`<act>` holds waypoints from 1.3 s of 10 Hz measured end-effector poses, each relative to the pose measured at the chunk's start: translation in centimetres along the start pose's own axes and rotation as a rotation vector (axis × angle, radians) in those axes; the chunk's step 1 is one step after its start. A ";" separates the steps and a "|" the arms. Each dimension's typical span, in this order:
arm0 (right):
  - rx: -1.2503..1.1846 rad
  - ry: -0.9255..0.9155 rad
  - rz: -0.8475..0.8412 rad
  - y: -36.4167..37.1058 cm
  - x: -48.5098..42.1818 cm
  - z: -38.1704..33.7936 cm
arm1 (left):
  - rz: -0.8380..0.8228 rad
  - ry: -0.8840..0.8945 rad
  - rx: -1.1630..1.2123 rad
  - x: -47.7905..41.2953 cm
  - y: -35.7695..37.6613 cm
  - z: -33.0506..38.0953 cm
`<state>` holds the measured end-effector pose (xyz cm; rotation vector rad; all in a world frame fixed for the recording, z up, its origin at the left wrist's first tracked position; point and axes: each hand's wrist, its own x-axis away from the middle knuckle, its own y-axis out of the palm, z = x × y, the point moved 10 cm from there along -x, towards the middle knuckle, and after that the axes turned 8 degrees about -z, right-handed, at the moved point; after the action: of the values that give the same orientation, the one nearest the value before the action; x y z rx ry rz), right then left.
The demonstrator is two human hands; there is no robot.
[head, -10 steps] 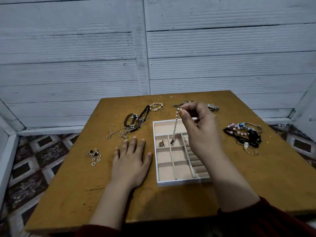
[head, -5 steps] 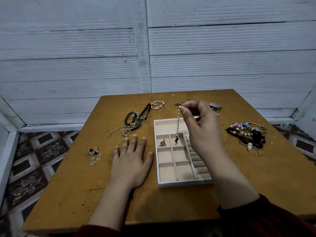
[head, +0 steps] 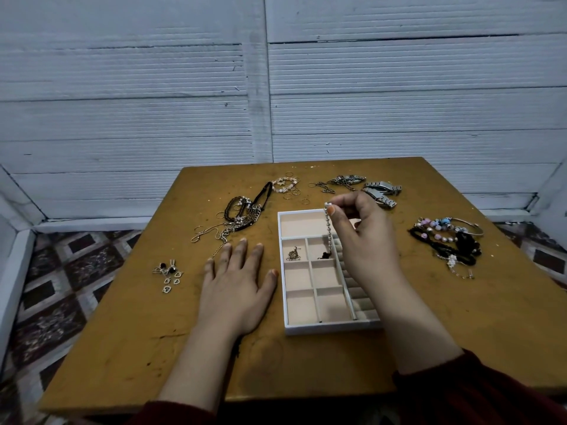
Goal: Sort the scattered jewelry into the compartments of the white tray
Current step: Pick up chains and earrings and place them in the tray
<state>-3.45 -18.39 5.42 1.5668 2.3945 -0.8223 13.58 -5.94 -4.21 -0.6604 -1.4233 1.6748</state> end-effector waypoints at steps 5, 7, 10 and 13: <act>0.388 0.127 -0.144 1.9 0.4 1.8 | 0.009 -0.011 0.011 -0.1 -0.1 0.0; 0.537 0.151 -0.172 2.2 0.7 2.2 | 0.015 -0.006 0.015 0.0 -0.2 0.0; 0.675 0.195 -0.203 3.0 1.0 2.6 | 0.021 -0.005 0.020 0.1 -0.2 0.0; 0.761 0.284 -0.136 1.8 1.0 3.5 | 0.018 -0.001 0.027 0.1 -0.3 0.0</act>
<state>-2.83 -18.91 1.39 1.8649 2.5507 -1.8108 13.58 -5.85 -3.90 -0.6591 -1.3968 1.7064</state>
